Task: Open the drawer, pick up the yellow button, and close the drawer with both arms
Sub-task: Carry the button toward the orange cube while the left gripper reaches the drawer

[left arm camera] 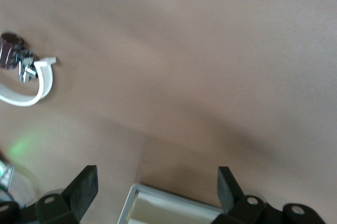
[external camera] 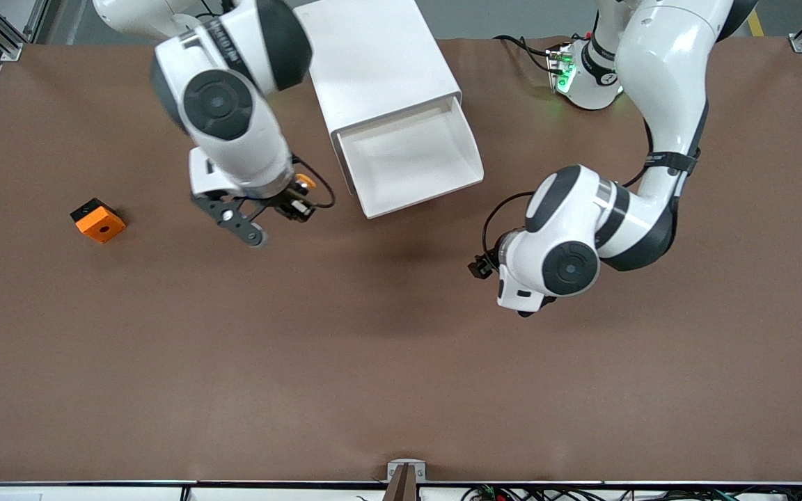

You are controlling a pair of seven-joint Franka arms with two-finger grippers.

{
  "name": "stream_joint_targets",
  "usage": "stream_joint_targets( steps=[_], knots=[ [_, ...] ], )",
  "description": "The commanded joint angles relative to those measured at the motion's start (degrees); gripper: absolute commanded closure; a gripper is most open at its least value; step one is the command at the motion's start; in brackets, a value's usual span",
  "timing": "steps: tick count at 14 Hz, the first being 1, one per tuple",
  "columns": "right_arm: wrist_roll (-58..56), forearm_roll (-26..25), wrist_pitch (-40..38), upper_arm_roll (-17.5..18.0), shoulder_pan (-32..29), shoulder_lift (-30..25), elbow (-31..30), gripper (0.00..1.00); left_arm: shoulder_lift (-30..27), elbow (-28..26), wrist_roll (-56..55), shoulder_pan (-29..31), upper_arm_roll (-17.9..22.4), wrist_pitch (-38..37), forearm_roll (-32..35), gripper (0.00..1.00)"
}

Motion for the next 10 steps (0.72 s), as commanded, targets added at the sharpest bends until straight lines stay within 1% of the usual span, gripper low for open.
stream_joint_targets(
  steps=[1,3,5,6,8,9,10],
  knots=[
    [-10.3,-0.97,2.83,1.03,-4.09,-5.71,-9.35,1.0,-1.81,-0.98,0.84,-1.96,-0.3,2.73,4.47,0.0],
    [-18.57,-0.97,5.89,1.03,-8.04,-8.69,-15.05,1.0,-2.51,-1.06,0.84,-2.23,-1.18,5.28,5.19,0.0],
    [-26.47,-1.93,10.72,1.03,-11.64,-12.03,-20.68,1.0,-2.69,-1.41,0.92,-2.67,-1.79,7.57,5.28,0.0],
    [-30.43,-2.54,12.22,1.03,-13.4,-13.0,-22.54,1.0,-3.03,-1.5,0.92,-2.76,-1.8,8.27,5.28,0.0],
    [-37.03,-5.61,14.34,1.03,-16.66,-13.53,-25.35,1.0,-3.47,-2.03,0.84,-3.72,-1.8,9.42,5.37,0.0],
    [-39.76,-6.67,16.52,1.03,-18.58,-13.88,-27.37,1.0,-3.65,-2.2,0.84,-3.99,-1.8,10.12,5.37,0.0],
    [-44.05,-6.68,19.68,1.03,-21.3,-14.67,-30.0,1.0,-3.65,-2.38,0.84,-4.51,-1.8,10.73,5.37,0.0]
  ],
)
